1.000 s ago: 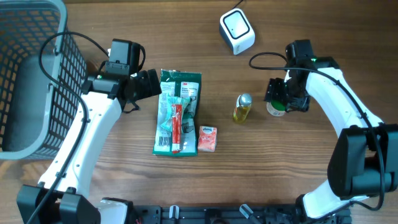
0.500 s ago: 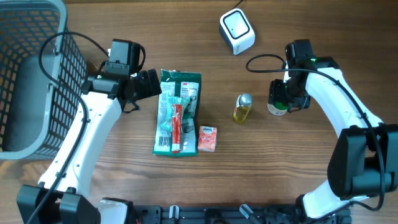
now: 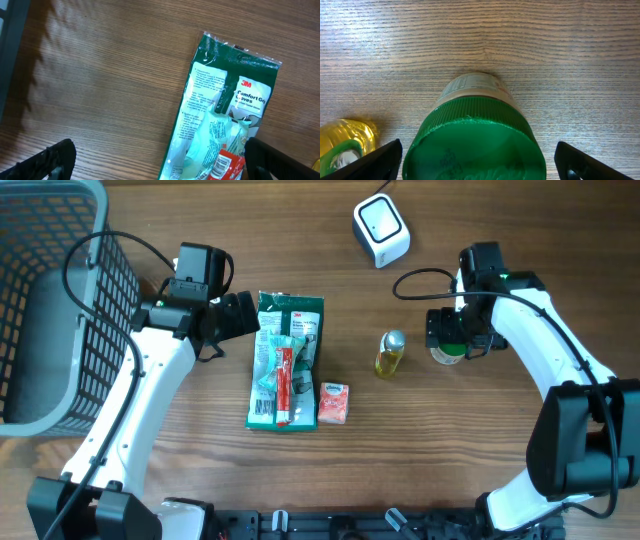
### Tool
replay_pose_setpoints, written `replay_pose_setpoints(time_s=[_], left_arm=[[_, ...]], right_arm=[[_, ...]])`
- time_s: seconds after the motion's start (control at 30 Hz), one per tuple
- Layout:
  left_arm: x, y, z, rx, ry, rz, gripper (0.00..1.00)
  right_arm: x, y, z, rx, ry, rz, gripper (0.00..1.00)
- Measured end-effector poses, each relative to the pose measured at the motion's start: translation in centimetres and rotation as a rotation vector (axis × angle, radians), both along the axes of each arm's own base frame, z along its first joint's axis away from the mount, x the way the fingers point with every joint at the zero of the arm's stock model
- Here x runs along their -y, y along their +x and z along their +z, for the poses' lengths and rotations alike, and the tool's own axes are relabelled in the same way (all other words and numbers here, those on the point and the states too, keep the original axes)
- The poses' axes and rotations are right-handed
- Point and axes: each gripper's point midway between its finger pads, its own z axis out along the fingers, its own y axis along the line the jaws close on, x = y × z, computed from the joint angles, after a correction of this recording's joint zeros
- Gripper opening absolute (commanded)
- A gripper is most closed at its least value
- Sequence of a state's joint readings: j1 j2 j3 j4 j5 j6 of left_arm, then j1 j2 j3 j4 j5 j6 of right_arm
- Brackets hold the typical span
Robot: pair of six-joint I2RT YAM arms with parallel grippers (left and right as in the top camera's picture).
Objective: Scan the item barcode
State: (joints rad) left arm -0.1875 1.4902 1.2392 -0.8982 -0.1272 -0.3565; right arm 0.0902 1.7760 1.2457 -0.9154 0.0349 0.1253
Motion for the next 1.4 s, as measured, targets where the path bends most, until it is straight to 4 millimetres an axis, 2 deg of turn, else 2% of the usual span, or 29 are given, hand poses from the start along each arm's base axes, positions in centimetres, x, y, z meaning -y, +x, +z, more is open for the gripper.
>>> replay_pose_setpoints(time_s=[0.23,0.5,0.73,1.17,1.33,1.4], left_arm=[[0.0,0.0,0.0,0.000,0.000,0.000,1.00],[0.0,0.0,0.0,0.000,0.000,0.000,1.00],[0.0,0.0,0.0,0.000,0.000,0.000,1.00],[0.0,0.0,0.0,0.000,0.000,0.000,1.00],[0.0,0.0,0.0,0.000,0.000,0.000,1.00],[0.0,0.0,0.0,0.000,0.000,0.000,1.00]], right_arm=[[0.0,0.0,-0.1,0.002,0.000,0.000,0.95],[0.0,-0.3,-2.1,0.018,0.001,0.003,0.89],[0.0,0.1,-3.2,0.058,0.004,0.009,0.88],[0.0,0.4,-3.2,0.071,0.004,0.015,0.91],[-0.1,0.8,-3.1,0.085,0.005,0.016,0.86],[-0.1,0.9,-3.1,0.091,0.005,0.015,0.81]])
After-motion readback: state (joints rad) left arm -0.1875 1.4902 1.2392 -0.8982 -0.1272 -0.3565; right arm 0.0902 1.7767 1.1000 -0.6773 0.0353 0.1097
